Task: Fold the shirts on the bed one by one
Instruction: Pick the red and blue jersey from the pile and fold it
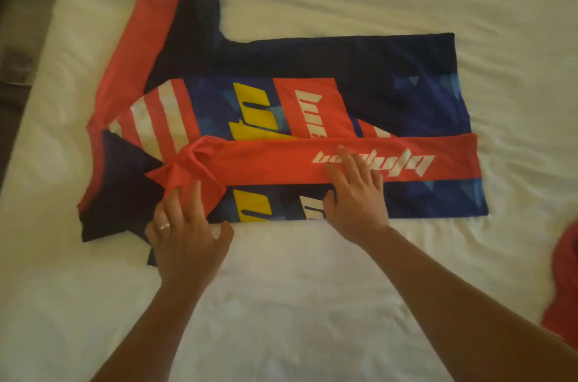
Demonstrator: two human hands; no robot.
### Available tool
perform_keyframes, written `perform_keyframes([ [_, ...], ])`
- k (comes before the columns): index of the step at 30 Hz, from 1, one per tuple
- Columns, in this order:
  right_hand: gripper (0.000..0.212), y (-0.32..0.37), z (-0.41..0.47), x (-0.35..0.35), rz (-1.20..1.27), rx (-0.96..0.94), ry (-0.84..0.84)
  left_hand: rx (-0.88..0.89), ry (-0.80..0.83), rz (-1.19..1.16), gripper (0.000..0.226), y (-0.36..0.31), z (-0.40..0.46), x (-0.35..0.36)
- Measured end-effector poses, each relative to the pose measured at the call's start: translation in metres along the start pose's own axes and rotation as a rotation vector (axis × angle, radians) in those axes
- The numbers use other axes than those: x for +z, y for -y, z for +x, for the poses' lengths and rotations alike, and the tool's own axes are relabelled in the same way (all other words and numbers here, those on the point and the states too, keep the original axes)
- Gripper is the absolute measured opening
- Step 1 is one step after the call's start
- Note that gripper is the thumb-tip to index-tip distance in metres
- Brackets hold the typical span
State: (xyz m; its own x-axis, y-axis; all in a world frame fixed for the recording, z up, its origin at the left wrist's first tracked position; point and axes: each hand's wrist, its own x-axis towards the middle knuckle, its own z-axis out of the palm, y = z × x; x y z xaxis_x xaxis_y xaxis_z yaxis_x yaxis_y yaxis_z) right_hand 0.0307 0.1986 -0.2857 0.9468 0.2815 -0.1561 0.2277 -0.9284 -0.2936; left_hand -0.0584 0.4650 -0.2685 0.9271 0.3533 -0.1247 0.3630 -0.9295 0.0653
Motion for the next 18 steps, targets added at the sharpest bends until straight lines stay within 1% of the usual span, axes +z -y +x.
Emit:
perform_keyframes([
  [2, 0.047, 0.044, 0.009, 0.013, 0.016, -0.130, 0.062, -0.010, 0.053, -0.005, 0.078, 0.026, -0.003, 0.002],
  [4, 0.043, 0.082, 0.019, 0.021, 0.059, -0.183, 0.121, 0.075, 0.126, -0.013, 0.063, 0.047, 0.001, 0.001],
  [5, 0.043, 0.097, 0.022, 0.023, 0.077, -0.181, 0.160, 0.105, 0.166, -0.049, 0.050, 0.054, 0.005, -0.002],
  [7, 0.041, 0.114, 0.027, 0.024, 0.078, -0.139, 0.231, 0.101, 0.253, -0.179, 0.025, 0.065, 0.017, -0.011],
  [9, 0.040, 0.119, 0.033, 0.020, 0.073, -0.089, 0.281, 0.114, 0.391, -0.292, 0.008, 0.073, 0.040, -0.029],
  [11, 0.038, 0.118, 0.040, 0.015, 0.082, -0.059, 0.322, 0.181, 0.552, -0.303, 0.007, 0.078, 0.078, -0.051],
  [12, 0.034, 0.119, 0.044, 0.013, 0.085, -0.050, 0.331, 0.200, 0.603, -0.277, 0.008, 0.079, 0.101, -0.062],
  [13, 0.029, 0.120, 0.049, 0.011, 0.072, -0.048, 0.330, 0.218, 0.591, -0.257, 0.011, 0.080, 0.124, -0.070],
  [14, 0.026, 0.123, 0.054, 0.010, 0.051, -0.050, 0.319, 0.235, 0.529, -0.250, 0.014, 0.079, 0.146, -0.078],
  [16, 0.022, 0.131, 0.069, 0.008, 0.020, -0.027, 0.316, 0.260, 0.317, -0.255, 0.020, 0.076, 0.183, -0.095],
  [18, 0.021, 0.141, 0.090, 0.005, 0.024, 0.024, 0.349, 0.241, 0.056, -0.229, 0.025, 0.078, 0.207, -0.112],
])
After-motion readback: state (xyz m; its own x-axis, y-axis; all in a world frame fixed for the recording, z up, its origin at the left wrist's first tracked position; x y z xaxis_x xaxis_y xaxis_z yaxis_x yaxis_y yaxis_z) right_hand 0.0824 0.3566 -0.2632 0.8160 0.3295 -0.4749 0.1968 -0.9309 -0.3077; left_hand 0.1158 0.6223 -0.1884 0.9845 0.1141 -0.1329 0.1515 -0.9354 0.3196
